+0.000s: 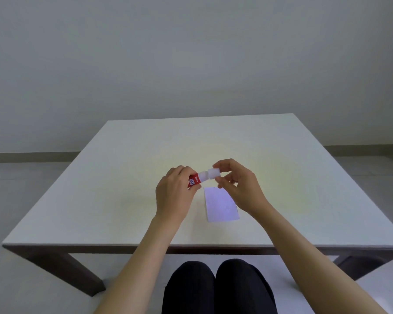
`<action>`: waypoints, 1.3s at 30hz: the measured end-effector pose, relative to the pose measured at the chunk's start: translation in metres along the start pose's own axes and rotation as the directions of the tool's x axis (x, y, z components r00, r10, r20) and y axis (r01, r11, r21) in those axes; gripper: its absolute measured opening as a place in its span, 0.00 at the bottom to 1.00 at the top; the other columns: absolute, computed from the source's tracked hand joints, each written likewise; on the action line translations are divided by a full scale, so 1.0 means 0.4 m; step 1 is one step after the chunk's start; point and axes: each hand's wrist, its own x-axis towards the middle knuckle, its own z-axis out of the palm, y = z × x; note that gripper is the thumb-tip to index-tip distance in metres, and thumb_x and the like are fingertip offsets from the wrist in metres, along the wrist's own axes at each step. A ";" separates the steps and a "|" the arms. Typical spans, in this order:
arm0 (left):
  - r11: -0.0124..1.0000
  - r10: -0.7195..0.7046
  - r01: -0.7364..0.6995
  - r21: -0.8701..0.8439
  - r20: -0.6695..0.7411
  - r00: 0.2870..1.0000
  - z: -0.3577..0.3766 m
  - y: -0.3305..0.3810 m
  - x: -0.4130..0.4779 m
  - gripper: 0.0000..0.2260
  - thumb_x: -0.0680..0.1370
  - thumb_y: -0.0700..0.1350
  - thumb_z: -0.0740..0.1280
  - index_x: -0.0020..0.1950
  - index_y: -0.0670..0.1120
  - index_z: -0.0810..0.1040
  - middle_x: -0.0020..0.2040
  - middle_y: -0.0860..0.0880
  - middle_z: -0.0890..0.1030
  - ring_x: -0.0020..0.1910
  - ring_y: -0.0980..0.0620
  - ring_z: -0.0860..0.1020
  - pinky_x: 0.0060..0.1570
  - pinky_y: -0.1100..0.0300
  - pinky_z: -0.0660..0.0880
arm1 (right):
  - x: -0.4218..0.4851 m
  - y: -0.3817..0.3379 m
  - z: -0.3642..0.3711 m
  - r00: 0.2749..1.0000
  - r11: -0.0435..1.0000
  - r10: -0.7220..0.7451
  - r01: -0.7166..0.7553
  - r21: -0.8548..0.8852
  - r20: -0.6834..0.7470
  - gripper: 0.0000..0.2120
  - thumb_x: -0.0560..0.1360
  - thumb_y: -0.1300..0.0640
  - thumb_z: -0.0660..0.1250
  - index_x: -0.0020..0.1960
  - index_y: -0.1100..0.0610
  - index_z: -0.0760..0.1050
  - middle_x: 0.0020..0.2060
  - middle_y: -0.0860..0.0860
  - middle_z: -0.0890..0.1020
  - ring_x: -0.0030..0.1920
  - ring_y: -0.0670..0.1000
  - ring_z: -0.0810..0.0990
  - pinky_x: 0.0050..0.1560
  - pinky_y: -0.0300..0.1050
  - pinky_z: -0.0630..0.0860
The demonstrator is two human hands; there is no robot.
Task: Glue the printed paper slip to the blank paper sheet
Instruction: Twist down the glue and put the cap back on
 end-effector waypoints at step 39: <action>0.994 0.107 -0.110 0.022 0.096 0.990 0.021 0.044 -0.014 0.09 0.69 0.47 0.74 0.44 0.46 0.77 0.42 0.51 0.79 0.43 0.50 0.76 0.33 0.61 0.63 | -0.005 0.029 0.000 0.967 0.954 0.241 -0.222 -0.201 0.077 0.21 0.78 0.44 0.59 0.34 0.56 0.76 0.23 0.50 0.75 0.22 0.46 0.71 0.32 0.40 0.70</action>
